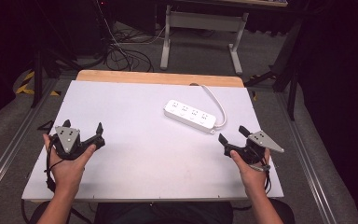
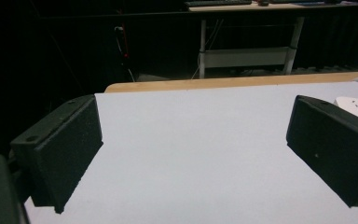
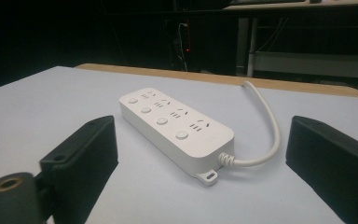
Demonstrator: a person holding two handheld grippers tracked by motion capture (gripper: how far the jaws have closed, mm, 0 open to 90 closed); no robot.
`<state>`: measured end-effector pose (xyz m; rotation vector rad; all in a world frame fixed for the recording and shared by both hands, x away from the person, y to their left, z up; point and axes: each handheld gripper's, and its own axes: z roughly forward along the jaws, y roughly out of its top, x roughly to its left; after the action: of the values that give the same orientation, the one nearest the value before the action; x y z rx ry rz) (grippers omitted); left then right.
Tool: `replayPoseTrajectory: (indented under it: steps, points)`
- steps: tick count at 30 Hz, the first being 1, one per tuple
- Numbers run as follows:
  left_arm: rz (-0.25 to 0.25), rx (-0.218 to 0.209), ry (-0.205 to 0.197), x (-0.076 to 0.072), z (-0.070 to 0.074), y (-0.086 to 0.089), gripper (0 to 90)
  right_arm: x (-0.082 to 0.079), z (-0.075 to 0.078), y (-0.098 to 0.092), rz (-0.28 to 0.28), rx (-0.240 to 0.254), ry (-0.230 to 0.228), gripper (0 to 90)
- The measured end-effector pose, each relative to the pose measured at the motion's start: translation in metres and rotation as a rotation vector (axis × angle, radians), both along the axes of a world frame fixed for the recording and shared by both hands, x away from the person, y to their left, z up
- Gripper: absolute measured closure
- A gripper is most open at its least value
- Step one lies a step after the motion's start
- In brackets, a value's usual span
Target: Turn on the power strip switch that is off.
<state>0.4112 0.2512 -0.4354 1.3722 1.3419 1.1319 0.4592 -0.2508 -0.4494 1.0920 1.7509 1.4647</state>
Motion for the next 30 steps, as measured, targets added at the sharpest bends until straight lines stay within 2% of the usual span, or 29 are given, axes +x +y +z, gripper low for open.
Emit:
replayPoseTrajectory:
  steps: [2, 6, 9, 13, 14, 19, 22, 23, 25, 29, 30]
  points:
    - [0.000, -0.001, -0.003, 0.0001, -0.0001, -0.0004, 3.9, -0.0002, 0.0001, 0.0001, 0.003, 0.002, -0.002, 13.2]
    - [0.002, 0.000, -0.004, 0.0000, 0.0000, -0.0002, 4.3, -0.0011, 0.0011, -0.0002, 0.013, -0.003, -0.006, 25.7]
    - [0.002, 0.000, -0.005, -0.0002, 0.0001, 0.0002, 4.5, -0.0012, 0.0015, -0.0006, 0.010, -0.005, -0.007, 30.9]
    - [0.002, -0.002, -0.005, -0.0001, 0.0001, 0.0003, 4.5, -0.0012, 0.0016, -0.0007, 0.010, -0.008, -0.008, 34.1]
    - [0.001, -0.002, -0.004, 0.0000, 0.0001, 0.0003, 4.5, -0.0013, 0.0017, -0.0004, 0.014, -0.011, -0.006, 38.6]
    - [-0.003, 0.002, -0.001, 0.0003, 0.0000, 0.0000, 4.8, -0.0014, 0.0017, 0.0008, 0.022, -0.018, -0.006, 42.5]
    - [-0.007, 0.001, -0.001, 0.0003, -0.0001, -0.0003, 5.0, -0.0023, 0.0022, 0.0012, 0.043, -0.021, -0.005, 53.8]
    - [-0.008, -0.001, -0.001, 0.0003, -0.0001, -0.0005, 5.0, -0.0023, 0.0022, 0.0012, 0.043, -0.021, -0.005, 53.8]
    - [-0.009, 0.002, 0.000, 0.0002, -0.0002, -0.0006, 5.3, -0.0032, 0.0030, 0.0020, 0.064, -0.039, -0.013, 63.6]
    - [-0.012, 0.000, 0.002, 0.0002, -0.0003, -0.0008, 5.3, -0.0051, 0.0048, 0.0049, 0.092, -0.068, -0.034, 75.4]
    - [-0.012, 0.000, 0.001, 0.0002, -0.0003, -0.0008, 5.3, -0.0051, 0.0048, 0.0049, 0.092, -0.068, -0.034, 75.4]
